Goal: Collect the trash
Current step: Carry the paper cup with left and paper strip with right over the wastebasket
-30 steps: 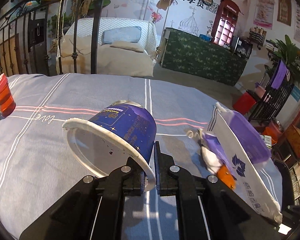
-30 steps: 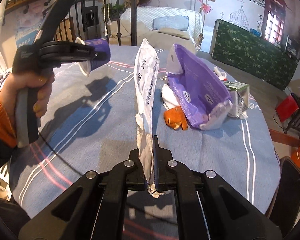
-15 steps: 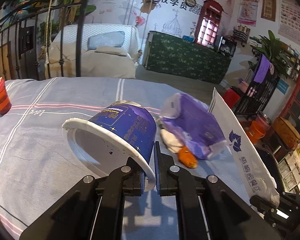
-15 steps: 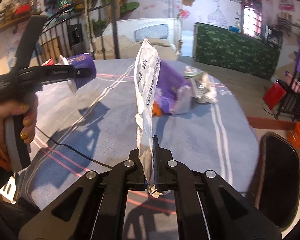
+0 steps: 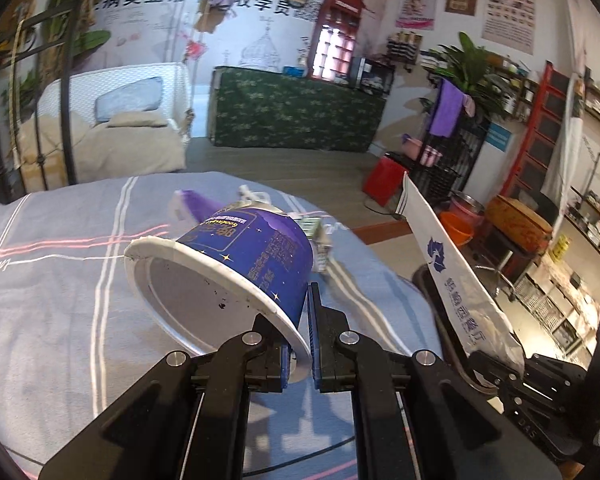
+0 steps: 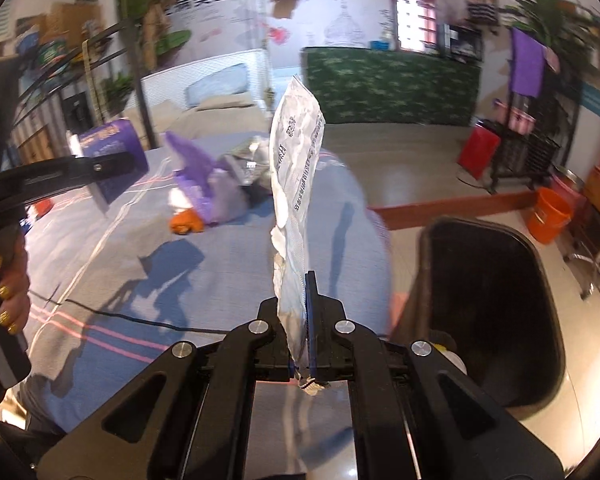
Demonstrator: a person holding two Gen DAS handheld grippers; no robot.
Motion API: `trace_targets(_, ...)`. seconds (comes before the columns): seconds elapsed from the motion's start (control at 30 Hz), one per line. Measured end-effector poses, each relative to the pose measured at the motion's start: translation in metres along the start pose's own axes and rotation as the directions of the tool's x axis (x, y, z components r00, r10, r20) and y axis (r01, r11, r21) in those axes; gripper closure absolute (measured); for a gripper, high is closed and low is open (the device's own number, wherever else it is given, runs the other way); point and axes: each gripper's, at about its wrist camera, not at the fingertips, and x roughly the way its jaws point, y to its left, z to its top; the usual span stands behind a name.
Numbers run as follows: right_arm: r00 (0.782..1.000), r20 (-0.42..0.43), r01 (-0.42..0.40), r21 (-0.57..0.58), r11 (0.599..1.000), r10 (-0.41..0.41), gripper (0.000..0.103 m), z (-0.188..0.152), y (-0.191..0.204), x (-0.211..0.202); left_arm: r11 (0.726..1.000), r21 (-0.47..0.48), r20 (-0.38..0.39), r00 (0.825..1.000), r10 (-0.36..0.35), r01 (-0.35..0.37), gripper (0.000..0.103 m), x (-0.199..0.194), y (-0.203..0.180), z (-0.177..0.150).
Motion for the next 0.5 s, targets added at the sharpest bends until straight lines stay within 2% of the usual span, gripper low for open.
trace_targets(0.3, 0.994, -0.024, 0.108, 0.106, 0.988, -0.106, 0.098, -0.015, -0.047, 0.002, 0.990, 0.089, -0.038, 0.994, -0.102, 0.105, 0.095, 0.020, -0.045, -0.005)
trace_targets(0.5, 0.986, -0.052, 0.167, 0.135, 0.977, -0.161, 0.098, -0.024, -0.071, 0.008, 0.979, 0.124, -0.070, 0.986, -0.153, 0.161, 0.095, 0.030, -0.068, -0.013)
